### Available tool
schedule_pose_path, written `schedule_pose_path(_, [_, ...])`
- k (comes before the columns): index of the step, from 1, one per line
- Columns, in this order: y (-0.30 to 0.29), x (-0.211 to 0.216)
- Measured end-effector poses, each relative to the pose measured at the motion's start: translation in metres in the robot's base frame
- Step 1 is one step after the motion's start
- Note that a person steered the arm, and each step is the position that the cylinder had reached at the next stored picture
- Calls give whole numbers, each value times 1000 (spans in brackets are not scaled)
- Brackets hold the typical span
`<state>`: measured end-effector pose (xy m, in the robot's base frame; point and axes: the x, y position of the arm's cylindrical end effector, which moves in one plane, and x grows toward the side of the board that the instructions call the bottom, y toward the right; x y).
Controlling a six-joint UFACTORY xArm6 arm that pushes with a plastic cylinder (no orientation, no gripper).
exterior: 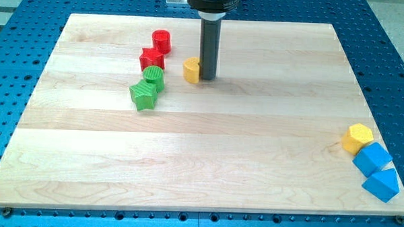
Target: Push the red circle right to the red star
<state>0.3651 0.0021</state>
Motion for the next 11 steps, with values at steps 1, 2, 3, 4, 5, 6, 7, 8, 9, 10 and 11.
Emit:
schedule_pose_path(1, [-36,0])
schedule_pose_path(2, [-53,0])
schedule_pose_path(3, [-40,-55])
schedule_pose_path(4, [-54,-96])
schedule_pose_path(5, [-88,-96])
schedule_pose_path(6, [-130,-109])
schedule_pose_path(7, [-175,-107])
schedule_pose_path(8, [-178,-89])
schedule_pose_path(9, [-220,-78])
schedule_pose_path(10, [-183,-79])
schedule_pose_path(11, [-127,-79])
